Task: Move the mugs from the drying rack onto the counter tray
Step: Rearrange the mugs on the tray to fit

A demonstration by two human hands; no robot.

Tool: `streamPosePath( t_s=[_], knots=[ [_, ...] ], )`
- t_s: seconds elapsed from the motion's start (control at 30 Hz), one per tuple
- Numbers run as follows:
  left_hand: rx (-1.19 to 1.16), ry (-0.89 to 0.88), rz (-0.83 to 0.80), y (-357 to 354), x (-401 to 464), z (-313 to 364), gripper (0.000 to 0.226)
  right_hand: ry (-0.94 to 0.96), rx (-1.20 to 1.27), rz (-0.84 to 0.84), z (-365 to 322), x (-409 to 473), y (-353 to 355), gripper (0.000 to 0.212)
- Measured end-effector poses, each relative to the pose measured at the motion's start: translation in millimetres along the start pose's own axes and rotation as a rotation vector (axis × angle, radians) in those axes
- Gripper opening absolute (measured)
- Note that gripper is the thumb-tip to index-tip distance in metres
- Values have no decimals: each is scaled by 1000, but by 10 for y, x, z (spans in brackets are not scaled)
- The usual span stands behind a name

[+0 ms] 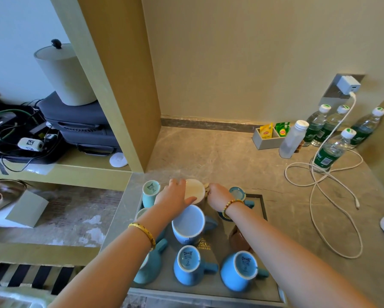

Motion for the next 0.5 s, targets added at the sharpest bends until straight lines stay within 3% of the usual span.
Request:
streamPosePath(
  t_s=[0.1,0.2,0.33,0.5],
  knots=[
    [-78,-95,35,26,-111,-10,64,8,30,50,65,-106,-101,24],
    [-54,-296,-69,0,-226,8,62,-87,-15,105,193,-218,-127,28],
    [28,-415,-176,-89,-344,-20,82,-198,-108,-70,249,-430,-260,19],
    [86,-457,-215,-149,-383,-10,99,-266,26,-24,232,-563,-349,30]
  ],
)
Point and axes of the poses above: each hand's wrist, its own x-axis towards the middle knuckle, its own y-axis out of the back of the hand, z = x × y, the point moved 4 cm from there along x, towards the middle knuckle, and after that the axes turned 15 degrees about x, right-handed, at the moved point
